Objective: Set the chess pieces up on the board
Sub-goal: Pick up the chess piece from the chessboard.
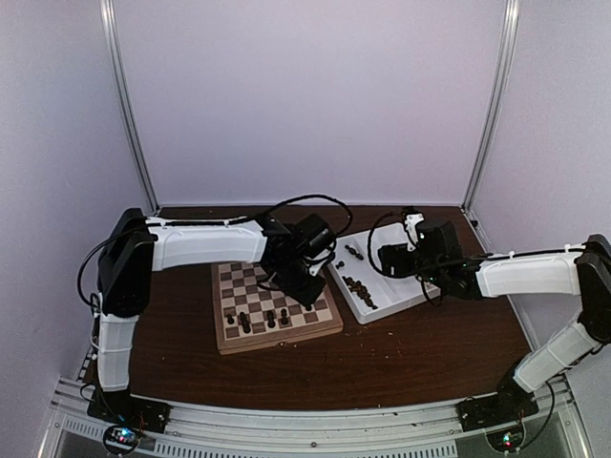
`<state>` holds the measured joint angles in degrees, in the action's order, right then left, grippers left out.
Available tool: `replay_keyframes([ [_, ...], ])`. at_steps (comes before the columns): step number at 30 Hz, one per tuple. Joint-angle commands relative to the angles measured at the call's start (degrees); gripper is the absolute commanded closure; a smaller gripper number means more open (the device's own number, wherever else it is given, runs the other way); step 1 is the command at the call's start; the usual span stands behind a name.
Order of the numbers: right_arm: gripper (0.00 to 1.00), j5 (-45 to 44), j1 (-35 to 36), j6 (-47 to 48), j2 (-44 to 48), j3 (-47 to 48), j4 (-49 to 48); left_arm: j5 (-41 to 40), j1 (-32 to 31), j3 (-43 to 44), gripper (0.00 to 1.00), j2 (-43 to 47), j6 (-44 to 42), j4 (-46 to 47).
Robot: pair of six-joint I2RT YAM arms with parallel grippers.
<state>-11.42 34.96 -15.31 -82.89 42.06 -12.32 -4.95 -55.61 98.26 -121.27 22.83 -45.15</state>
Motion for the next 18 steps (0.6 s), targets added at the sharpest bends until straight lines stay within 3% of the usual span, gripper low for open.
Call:
replay_keyframes([
  [1, 0.04, -0.7, -0.2, 0.2, -0.4, 1.7, 0.5, 0.0, -0.4, 1.8, 0.7, -1.5, -0.6, -0.6],
  [9, 0.04, -0.8, -0.2, 0.2, -0.7, 1.9, 0.9, 0.4, -0.3, 2.2, 0.73, -2.3, -0.6, -0.9],
  [18, 0.04, -1.0, -0.2, 0.3, -0.7, 2.1, 1.0, -0.6, -0.3, 3.3, 0.91, -2.7, -0.7, -2.4],
])
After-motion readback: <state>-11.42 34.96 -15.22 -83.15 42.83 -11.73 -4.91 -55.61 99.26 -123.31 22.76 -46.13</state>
